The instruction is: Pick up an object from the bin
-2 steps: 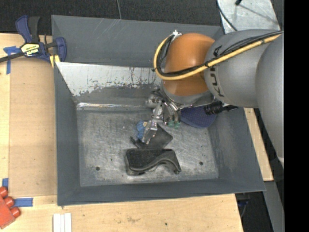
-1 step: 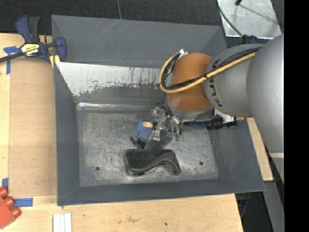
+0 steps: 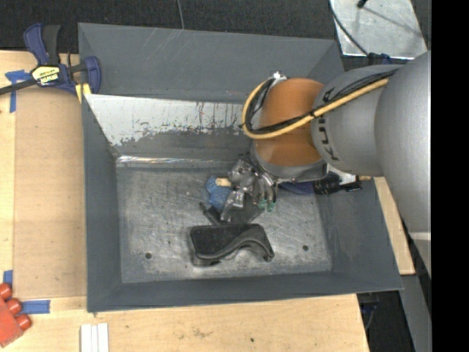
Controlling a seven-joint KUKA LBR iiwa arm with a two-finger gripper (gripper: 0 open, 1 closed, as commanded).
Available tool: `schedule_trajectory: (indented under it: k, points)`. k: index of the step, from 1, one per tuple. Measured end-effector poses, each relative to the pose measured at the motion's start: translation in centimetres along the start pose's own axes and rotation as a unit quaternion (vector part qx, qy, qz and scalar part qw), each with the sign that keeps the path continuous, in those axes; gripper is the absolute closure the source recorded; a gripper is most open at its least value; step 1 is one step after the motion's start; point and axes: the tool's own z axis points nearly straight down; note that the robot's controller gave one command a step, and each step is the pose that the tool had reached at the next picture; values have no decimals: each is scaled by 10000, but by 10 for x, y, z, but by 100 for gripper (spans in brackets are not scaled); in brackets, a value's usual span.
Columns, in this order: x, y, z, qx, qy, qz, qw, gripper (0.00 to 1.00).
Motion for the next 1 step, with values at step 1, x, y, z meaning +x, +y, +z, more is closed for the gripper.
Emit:
schedule_trajectory:
  k: [1]
  points:
    - [-13, 13, -154, 9, 12, -326, 9995, 100]
